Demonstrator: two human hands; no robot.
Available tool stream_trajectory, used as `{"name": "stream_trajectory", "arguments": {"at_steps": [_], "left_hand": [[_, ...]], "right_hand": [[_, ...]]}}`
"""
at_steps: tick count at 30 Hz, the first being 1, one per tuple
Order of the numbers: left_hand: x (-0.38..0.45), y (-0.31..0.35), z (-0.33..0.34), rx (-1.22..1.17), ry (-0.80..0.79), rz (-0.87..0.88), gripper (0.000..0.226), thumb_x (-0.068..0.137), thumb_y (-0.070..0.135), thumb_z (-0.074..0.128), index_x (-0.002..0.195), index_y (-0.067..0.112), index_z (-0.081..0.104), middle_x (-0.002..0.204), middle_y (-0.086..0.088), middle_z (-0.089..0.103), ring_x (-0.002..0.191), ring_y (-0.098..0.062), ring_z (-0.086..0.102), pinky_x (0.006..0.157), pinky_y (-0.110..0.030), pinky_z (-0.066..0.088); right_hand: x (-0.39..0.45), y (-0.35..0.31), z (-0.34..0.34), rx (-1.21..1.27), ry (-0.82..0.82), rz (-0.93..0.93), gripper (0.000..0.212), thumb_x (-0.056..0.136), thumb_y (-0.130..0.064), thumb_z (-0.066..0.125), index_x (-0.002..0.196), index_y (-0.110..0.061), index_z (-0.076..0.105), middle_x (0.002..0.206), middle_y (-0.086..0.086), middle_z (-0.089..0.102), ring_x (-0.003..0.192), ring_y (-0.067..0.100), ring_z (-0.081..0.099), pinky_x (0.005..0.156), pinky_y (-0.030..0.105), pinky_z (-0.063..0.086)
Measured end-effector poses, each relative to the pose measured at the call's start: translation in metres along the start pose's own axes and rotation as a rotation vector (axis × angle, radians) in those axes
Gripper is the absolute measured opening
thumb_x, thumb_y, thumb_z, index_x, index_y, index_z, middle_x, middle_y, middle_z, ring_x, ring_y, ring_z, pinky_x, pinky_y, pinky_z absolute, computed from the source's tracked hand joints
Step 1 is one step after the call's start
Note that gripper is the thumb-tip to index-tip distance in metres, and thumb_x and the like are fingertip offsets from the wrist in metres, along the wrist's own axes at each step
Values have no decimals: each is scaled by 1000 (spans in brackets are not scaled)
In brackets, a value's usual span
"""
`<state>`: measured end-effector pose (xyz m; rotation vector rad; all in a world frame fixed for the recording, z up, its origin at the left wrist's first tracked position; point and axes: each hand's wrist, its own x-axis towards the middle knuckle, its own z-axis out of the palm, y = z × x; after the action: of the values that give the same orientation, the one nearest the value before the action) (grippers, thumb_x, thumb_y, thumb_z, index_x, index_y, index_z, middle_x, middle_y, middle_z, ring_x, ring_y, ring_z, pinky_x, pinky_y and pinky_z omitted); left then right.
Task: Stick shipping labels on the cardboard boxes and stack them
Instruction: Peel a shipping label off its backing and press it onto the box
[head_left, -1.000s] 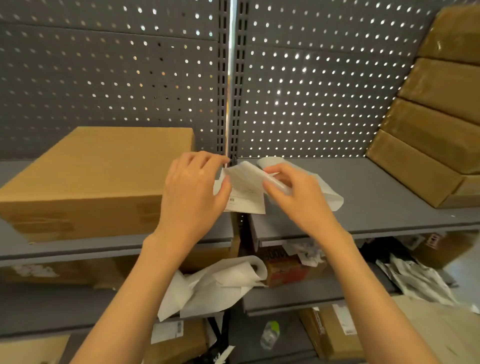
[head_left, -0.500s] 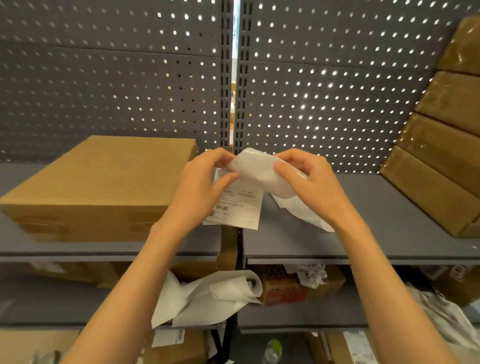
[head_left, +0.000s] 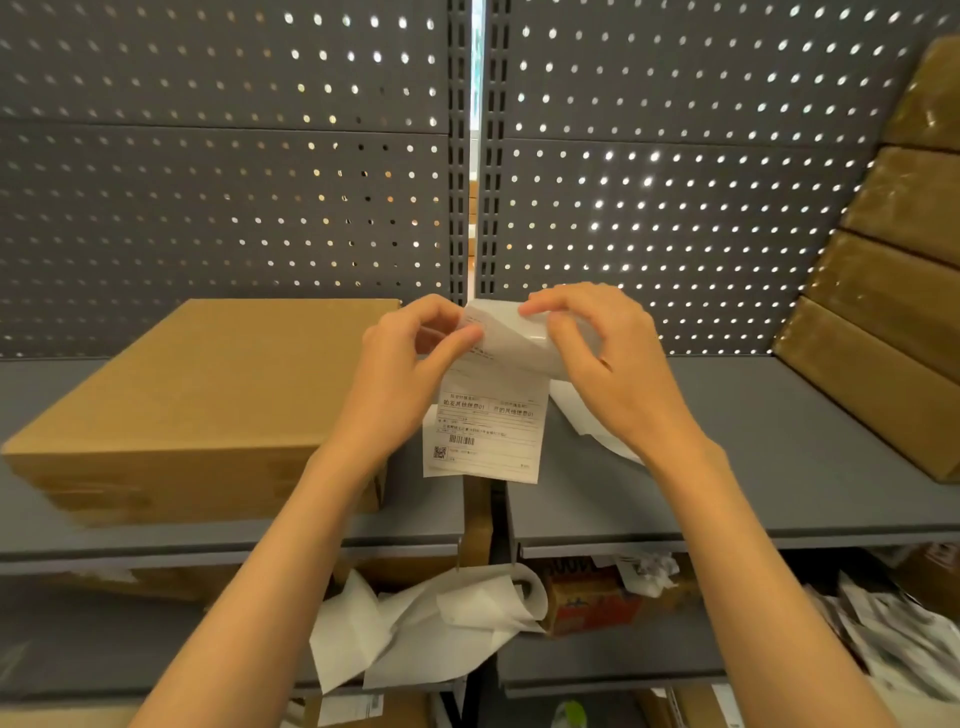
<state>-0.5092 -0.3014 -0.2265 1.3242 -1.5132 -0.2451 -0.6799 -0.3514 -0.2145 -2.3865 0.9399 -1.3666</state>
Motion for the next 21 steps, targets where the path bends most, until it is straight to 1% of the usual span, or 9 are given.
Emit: {"name": "stream_trajectory", "arguments": {"at_steps": [1, 3, 5, 6, 9, 12, 15, 17, 21], "left_hand": [[1, -1, -1, -15, 11, 1, 8, 89, 24, 61, 82, 24, 63, 82, 13, 68, 77, -3, 64, 71, -20, 50], [3, -1, -3, -34, 27, 12, 9, 88, 22, 62, 81, 26, 61, 80, 13, 67, 76, -4, 64, 69, -19, 48], [5, -1, -3, -52, 32, 21, 6, 87, 21, 64, 89, 25, 60, 81, 12, 66, 76, -4, 63, 69, -17, 48], [5, 0, -4, -66, 36, 27, 11, 87, 21, 65, 95, 24, 58, 81, 11, 65, 76, -4, 63, 69, -15, 47], [5, 2, -5, -81, 46, 60, 24, 87, 20, 65, 105, 24, 50, 80, 11, 63, 75, -3, 62, 68, -13, 48], [7, 1, -8, -4, 57, 104, 15, 88, 20, 64, 98, 25, 54, 85, 12, 60, 77, -2, 60, 67, -13, 47], [10, -1, -10, 18, 77, 133, 10, 87, 18, 64, 90, 25, 57, 92, 5, 60, 78, -3, 60, 69, -18, 49], [12, -1, -11, 25, 80, 147, 9, 87, 17, 64, 88, 23, 58, 91, 5, 62, 78, -3, 60, 70, -20, 50], [12, -2, -12, 2, 81, 139, 9, 87, 17, 65, 92, 22, 59, 85, 11, 62, 75, -2, 59, 66, -12, 46]], "right_hand": [[0, -1, 1, 20, -34, 28, 27, 87, -24, 46, 100, -21, 69, 100, -19, 61, 105, 6, 52, 101, 37, 36], [0, -3, 1, 14, -77, 42, 22, 83, -30, 58, 102, -24, 68, 102, -23, 59, 106, 1, 49, 103, 33, 35], [0, -2, 3, -26, -78, 5, 21, 80, -24, 69, 101, -23, 68, 103, -18, 63, 105, 5, 52, 101, 36, 38], [1, -2, 5, -29, -65, -5, 19, 80, -21, 70, 99, -22, 68, 103, -14, 65, 103, 8, 54, 99, 36, 39], [4, -3, 6, 20, -48, 39, 10, 83, -21, 68, 93, -23, 70, 94, -14, 68, 94, 8, 57, 89, 29, 42], [7, -4, 9, 44, -71, 74, 5, 86, -24, 67, 89, -26, 70, 87, -19, 67, 88, 3, 56, 82, 24, 43], [9, -4, 12, 58, -69, 85, 5, 87, -24, 65, 87, -26, 70, 84, -19, 67, 86, 5, 59, 83, 27, 45], [11, -4, 13, 68, -69, 91, 5, 87, -25, 65, 86, -26, 70, 83, -19, 67, 86, 6, 60, 83, 30, 47], [13, -2, 16, 64, -46, 90, 4, 87, -26, 66, 86, -25, 70, 82, -18, 67, 86, 9, 61, 82, 33, 47]]}}
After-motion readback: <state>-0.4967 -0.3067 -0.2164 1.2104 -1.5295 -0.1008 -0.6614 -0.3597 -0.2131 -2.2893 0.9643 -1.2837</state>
